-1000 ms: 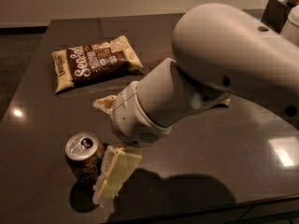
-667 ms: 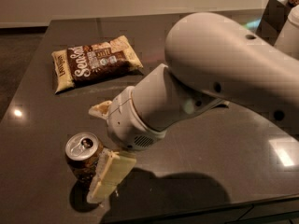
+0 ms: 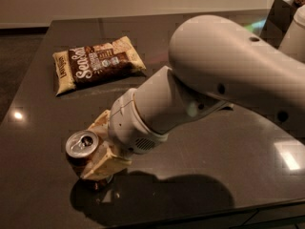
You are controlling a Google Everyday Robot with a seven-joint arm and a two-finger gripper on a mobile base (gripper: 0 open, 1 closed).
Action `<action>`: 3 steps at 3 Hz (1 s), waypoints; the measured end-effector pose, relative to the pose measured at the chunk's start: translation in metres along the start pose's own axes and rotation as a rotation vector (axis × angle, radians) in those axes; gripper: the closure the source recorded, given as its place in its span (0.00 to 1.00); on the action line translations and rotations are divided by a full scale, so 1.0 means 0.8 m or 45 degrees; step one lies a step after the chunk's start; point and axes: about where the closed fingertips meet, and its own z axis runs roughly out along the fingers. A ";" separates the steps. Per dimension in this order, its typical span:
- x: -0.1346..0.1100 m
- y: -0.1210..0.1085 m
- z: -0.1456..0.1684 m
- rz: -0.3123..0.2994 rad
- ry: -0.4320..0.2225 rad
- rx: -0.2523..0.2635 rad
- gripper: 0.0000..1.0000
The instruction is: Knock orange can over
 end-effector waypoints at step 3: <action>0.034 -0.068 -0.093 0.113 0.305 0.071 1.00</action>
Offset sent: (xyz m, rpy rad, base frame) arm 0.0709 -0.0687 0.0432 -0.1249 0.0025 -0.1477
